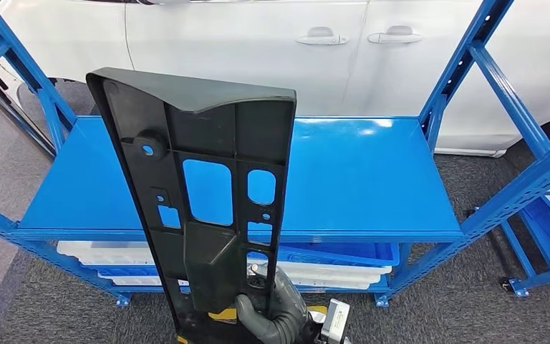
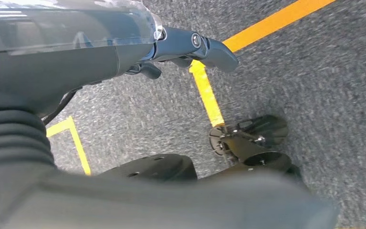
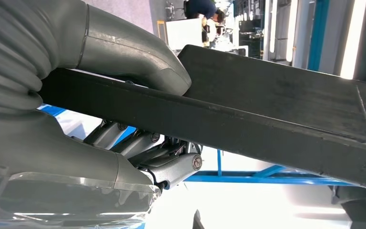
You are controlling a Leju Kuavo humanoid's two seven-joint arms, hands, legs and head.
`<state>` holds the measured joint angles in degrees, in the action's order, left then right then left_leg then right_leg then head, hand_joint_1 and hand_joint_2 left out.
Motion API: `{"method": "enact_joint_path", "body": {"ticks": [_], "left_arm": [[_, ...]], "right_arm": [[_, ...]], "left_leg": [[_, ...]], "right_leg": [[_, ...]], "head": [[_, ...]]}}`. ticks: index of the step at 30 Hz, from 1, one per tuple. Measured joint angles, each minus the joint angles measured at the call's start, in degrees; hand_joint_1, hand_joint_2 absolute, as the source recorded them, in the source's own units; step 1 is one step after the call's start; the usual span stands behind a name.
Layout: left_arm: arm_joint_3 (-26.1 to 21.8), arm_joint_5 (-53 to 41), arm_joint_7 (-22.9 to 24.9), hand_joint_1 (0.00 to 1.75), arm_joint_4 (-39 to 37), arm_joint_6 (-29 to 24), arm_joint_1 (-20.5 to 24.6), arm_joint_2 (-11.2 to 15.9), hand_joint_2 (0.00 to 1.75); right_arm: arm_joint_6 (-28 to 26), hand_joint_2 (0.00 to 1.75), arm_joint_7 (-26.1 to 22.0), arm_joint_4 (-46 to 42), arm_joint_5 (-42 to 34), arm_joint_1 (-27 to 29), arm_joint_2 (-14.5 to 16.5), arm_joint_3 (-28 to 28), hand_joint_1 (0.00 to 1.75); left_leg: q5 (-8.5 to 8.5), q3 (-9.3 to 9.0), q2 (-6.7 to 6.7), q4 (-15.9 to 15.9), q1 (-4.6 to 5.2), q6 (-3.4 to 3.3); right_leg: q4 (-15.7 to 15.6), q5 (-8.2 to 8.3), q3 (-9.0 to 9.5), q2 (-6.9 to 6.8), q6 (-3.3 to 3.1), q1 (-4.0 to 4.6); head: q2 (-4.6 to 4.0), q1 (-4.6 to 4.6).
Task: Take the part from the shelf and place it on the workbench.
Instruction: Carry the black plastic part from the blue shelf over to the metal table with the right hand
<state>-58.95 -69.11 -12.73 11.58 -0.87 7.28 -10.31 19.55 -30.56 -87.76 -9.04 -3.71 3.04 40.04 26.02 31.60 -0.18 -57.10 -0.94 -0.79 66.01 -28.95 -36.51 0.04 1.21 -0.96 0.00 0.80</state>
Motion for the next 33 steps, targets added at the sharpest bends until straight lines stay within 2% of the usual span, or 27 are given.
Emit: {"method": "enact_joint_path", "body": {"ticks": [1,2,3,6,7,9,11,12,13,14,16,17,18,20,21,23,24,26,27,28,29,31,32,33], "left_arm": [[0.0,0.0,-0.3,0.00,0.0,0.1,0.0,0.0,0.00],[0.0,0.1,-0.5,0.00,0.0,0.3,0.1,0.0,0.00],[0.0,0.1,-0.6,0.00,0.0,0.3,0.1,0.0,0.00],[0.0,0.1,-0.4,0.00,0.0,-0.3,0.2,0.0,0.00],[0.0,0.1,-0.3,0.00,0.0,-0.4,0.2,0.0,0.00],[0.0,0.2,-0.3,0.00,0.0,-0.4,0.3,0.0,0.00],[0.0,0.5,-0.4,0.00,0.0,-0.1,0.3,0.0,0.00],[0.0,0.7,-0.5,0.00,0.0,0.1,0.2,0.0,0.00],[0.0,0.7,-0.5,0.00,0.0,0.2,0.2,0.0,0.00],[0.0,0.7,-0.6,0.00,0.0,0.2,0.2,0.0,0.00],[0.0,0.8,-0.6,0.00,0.0,0.1,0.3,0.1,0.00],[0.0,0.8,-0.6,0.00,0.0,0.0,0.4,0.1,0.00],[0.0,0.8,-0.5,0.00,0.0,-0.1,0.5,0.1,0.00],[0.0,0.8,-0.4,0.00,0.0,-0.5,0.6,0.1,0.00],[0.0,0.8,-0.3,0.00,0.0,-0.7,0.6,0.1,0.00],[0.0,0.8,-0.2,0.00,0.0,-0.9,0.7,0.0,0.00],[0.0,0.8,-0.2,0.00,0.0,-1.0,0.8,0.0,0.00],[0.0,0.8,0.0,0.00,0.0,-1.0,0.9,-0.1,0.00],[0.0,0.8,0.1,0.00,0.0,-1.0,0.8,-0.1,0.00],[0.0,0.9,0.3,0.00,0.0,-1.0,0.8,-0.1,0.00],[0.0,0.9,0.5,0.00,0.0,-1.0,0.8,-0.1,0.00],[0.0,1.0,0.7,0.00,0.0,-0.9,0.8,-0.1,0.00],[0.0,1.0,0.7,0.00,0.0,-0.9,0.8,-0.2,0.00],[0.0,1.1,0.7,0.00,0.0,-0.9,0.9,-0.2,0.00]], "right_arm": [[0.0,1.75,0.0,0.0,0.0,0.0,0.0,0.0,1.75],[0.1,1.75,0.0,0.0,0.1,0.1,0.0,-0.1,1.75],[0.1,1.75,0.0,0.0,0.1,0.1,0.0,-0.1,1.75],[0.3,1.75,0.0,-0.1,0.1,0.3,0.0,-0.2,1.75],[0.3,1.75,0.0,-0.1,0.1,0.3,0.1,-0.2,1.75],[0.3,1.75,-0.1,-0.2,0.1,0.3,0.1,-0.3,1.75],[0.3,1.75,-0.1,-0.2,0.1,0.4,0.1,-0.3,1.75],[0.3,1.75,-0.2,-0.2,0.2,0.5,0.1,-0.4,1.75],[0.3,1.75,-0.2,-0.2,0.2,0.6,0.1,-0.4,1.75],[0.3,1.75,-0.2,-0.2,0.2,0.6,0.1,-0.5,1.75],[0.3,1.75,-0.2,-0.2,0.2,0.7,0.1,-0.6,1.75],[0.4,1.75,-0.2,-0.2,0.2,0.7,0.1,-0.6,1.75],[0.4,1.75,-0.2,-0.2,0.2,0.7,0.1,-0.7,1.75],[0.4,1.75,-0.2,-0.3,0.3,0.7,0.1,-0.7,1.75],[0.5,1.75,-0.2,-0.3,0.3,0.7,0.1,-0.7,1.75],[0.4,1.75,-0.3,-0.5,0.3,0.6,0.1,-0.8,1.75],[0.4,1.75,-0.3,-0.5,0.3,0.6,0.1,-0.8,1.75],[0.5,1.75,-0.3,-0.4,0.3,0.7,0.0,-0.8,1.75],[0.5,1.75,-0.3,-0.4,0.2,0.7,0.0,-0.8,1.75],[0.5,1.75,-0.4,-0.3,0.1,0.7,-0.1,-0.8,1.75],[0.6,1.75,-0.5,-0.2,-0.1,0.7,-0.1,-0.8,1.75],[0.6,1.75,-0.6,-0.2,-0.2,0.5,-0.1,-0.9,1.75],[0.6,1.75,-0.7,-0.1,-0.2,0.3,-0.1,-0.9,1.75],[0.7,1.75,-0.8,-0.1,-0.3,0.2,-0.1,-0.9,1.75]], "left_leg": [[0.14,0.03,-0.05,-0.2,0.03,0.32],[0.26,0.10,-0.09,-0.4,0.08,0.70],[0.32,0.16,-0.12,-0.4,0.15,1.06],[0.46,0.14,-0.14,-0.5,-0.01,2.11],[1.10,0.42,-0.12,-1.2,-0.12,2.37],[4.13,2.54,-0.07,-6.0,-0.21,2.68],[7.79,6.24,-0.05,-14.1,-0.20,2.79],[8.49,7.50,-0.05,-16.8,-0.18,2.74],[8.06,7.77,-0.05,-17.4,-0.15,2.55],[6.53,6.84,-0.05,-15.5,-0.06,2.23],[2.70,2.92,-0.05,-7.5,0.37,1.18],[1.49,1.27,-0.03,-4.0,0.62,0.75],[0.92,0.30,-0.01,-1.7,0.88,0.43],[0.81,0.04,0.00,-0.6,1.16,0.22],[0.56,-0.07,0.01,-0.3,0.99,0.04],[-0.04,-0.39,0.08,0.6,0.59,-0.43],[-0.30,-0.50,0.13,0.9,0.37,-0.60],[-0.40,-0.39,0.18,1.0,0.38,-0.74],[-0.39,-0.34,0.20,0.9,0.38,-0.73],[-0.37,-0.31,0.20,0.8,0.36,-0.69],[-0.30,-0.29,0.18,0.7,0.33,-0.61],[0.00,-0.29,0.07,0.2,0.25,-0.23],[0.19,-0.20,0.02,-0.1,0.32,0.06],[0.33,-0.07,-0.01,-0.3,0.41,0.36]], "right_leg": [[-3.7,1.42,1.79,0.03,-0.07,0.03],[-6.2,2.19,2.94,0.12,-0.31,0.07],[-7.3,2.31,3.39,0.21,-0.63,0.19],[-7.5,2.43,3.31,0.37,-1.89,0.45],[-7.6,2.53,3.36,0.34,-2.31,0.44],[-7.9,2.70,3.40,0.20,-2.92,0.41],[-7.9,2.73,3.27,0.11,-3.26,0.72],[-7.8,2.73,3.26,0.10,-3.36,0.94],[-7.8,2.72,3.30,0.12,-3.43,1.16],[-7.8,2.70,3.40,0.16,-3.48,1.36],[-7.8,2.66,3.62,0.23,-3.52,1.68],[-7.8,2.66,3.60,0.25,-3.44,1.78],[-7.7,2.69,3.50,0.24,-3.28,1.79],[-7.8,2.82,3.31,0.21,-2.75,1.71],[-7.8,2.83,3.32,0.19,-2.45,1.72],[-6.5,1.65,2.78,0.22,-1.77,1.73],[-4.2,0.16,1.77,0.24,-1.42,1.63],[3.2,-3.54,-1.61,0.25,-0.75,1.13],[6.4,-4.68,-3.14,0.23,-0.48,0.86],[8.1,-4.80,-3.91,0.21,-0.24,0.62],[7.2,-3.74,-3.52,0.18,-0.07,0.39],[0.0,0.16,-0.01,0.07,0.08,-0.02],[-3.8,1.61,1.76,0.04,-0.04,-0.03],[-6.3,2.37,2.87,0.05,-0.30,0.00]], "head": [[0.00,-0.01],[0.00,-0.01],[0.00,-0.01],[0.00,0.01],[0.00,0.01],[0.00,0.01],[0.00,0.01],[0.00,0.01],[0.00,0.01],[0.00,0.01],[0.00,0.01],[0.00,0.01],[0.00,0.01],[0.00,0.01],[0.00,0.01],[0.00,-0.01],[0.00,-0.01],[0.00,-0.02],[0.00,-0.02],[0.00,-0.02],[0.00,-0.02],[0.00,-0.02],[0.00,-0.02],[0.00,-0.02]]}}
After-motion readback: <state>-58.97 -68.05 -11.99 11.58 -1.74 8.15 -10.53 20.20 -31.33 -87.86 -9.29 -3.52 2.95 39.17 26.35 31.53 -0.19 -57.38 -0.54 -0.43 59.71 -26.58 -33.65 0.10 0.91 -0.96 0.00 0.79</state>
